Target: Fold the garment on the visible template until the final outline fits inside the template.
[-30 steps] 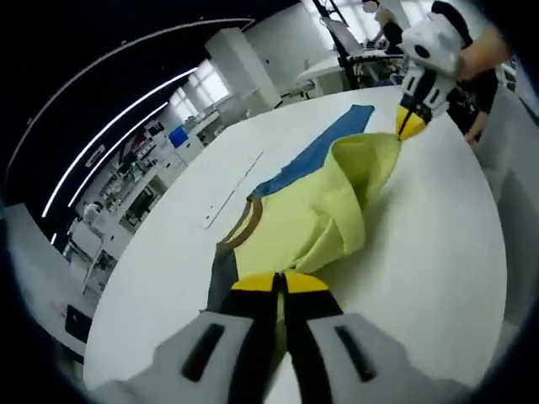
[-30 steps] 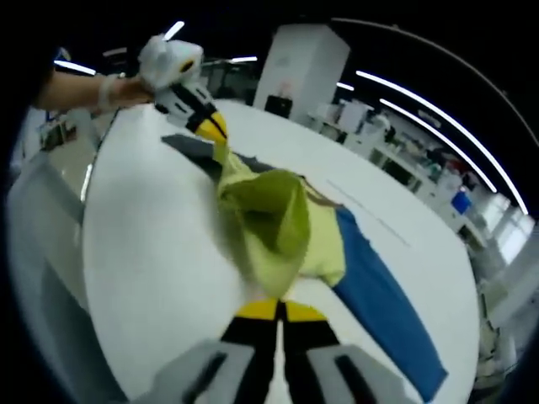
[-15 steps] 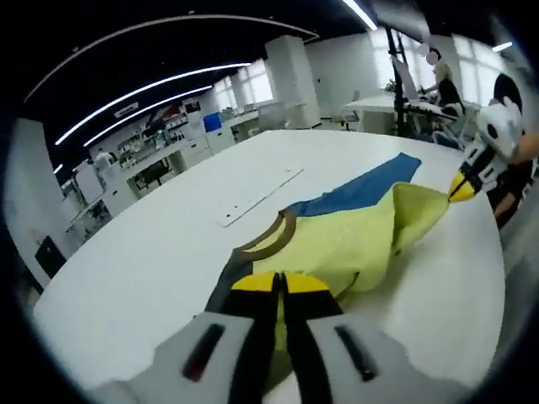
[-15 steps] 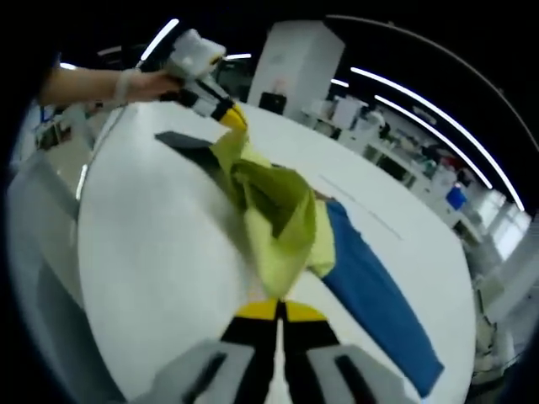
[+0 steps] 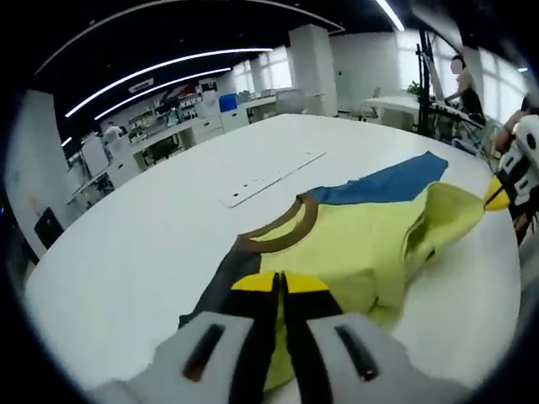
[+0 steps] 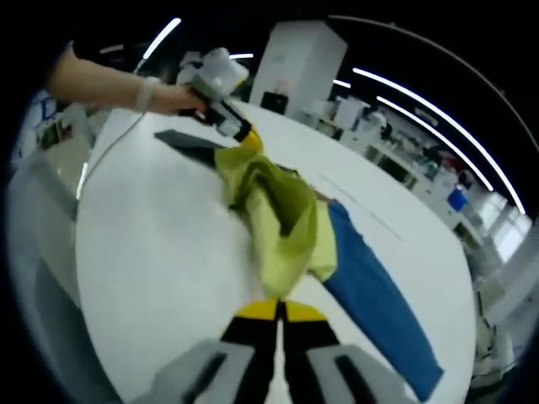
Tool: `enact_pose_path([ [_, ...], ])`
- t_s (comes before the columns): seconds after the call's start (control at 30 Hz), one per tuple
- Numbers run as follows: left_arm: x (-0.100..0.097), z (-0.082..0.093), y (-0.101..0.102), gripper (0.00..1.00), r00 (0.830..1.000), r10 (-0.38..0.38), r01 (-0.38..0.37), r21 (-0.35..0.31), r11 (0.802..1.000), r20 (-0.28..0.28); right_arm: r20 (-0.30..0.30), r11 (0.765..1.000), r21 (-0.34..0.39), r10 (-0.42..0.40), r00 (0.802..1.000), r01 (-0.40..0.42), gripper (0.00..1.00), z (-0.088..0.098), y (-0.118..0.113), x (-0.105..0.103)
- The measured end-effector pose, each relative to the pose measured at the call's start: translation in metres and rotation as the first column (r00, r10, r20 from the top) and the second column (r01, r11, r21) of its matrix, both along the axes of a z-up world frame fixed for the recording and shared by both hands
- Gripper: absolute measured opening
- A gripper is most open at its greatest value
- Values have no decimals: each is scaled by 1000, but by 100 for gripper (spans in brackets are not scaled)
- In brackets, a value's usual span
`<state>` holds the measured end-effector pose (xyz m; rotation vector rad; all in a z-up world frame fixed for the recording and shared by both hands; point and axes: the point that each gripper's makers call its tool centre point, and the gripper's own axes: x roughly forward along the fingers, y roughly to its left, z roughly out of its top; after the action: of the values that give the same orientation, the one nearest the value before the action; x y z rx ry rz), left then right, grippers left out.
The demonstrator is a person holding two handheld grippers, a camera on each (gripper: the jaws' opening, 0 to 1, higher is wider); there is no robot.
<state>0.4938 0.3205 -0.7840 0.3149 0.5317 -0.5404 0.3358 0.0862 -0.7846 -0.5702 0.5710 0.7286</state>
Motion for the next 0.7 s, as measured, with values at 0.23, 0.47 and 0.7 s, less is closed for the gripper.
enact_pose_path([
  [0.23, 3, -18, -1, 0, 999, -2, 3, 15, 1000, -37, -11, 1000, 6, -2, 1000, 2, 0, -4, 1, -1],
  [0.47, 1, -22, -3, 0, 999, -9, 9, 7, 1000, -50, -11, 1000, 13, -10, 1000, 10, 0, -3, 0, 0],
  [0.7, -6, -20, -5, 2, 998, -56, 57, 26, 998, -30, -8, 1000, 11, -10, 1000, 10, 0, -3, -1, 0],
])
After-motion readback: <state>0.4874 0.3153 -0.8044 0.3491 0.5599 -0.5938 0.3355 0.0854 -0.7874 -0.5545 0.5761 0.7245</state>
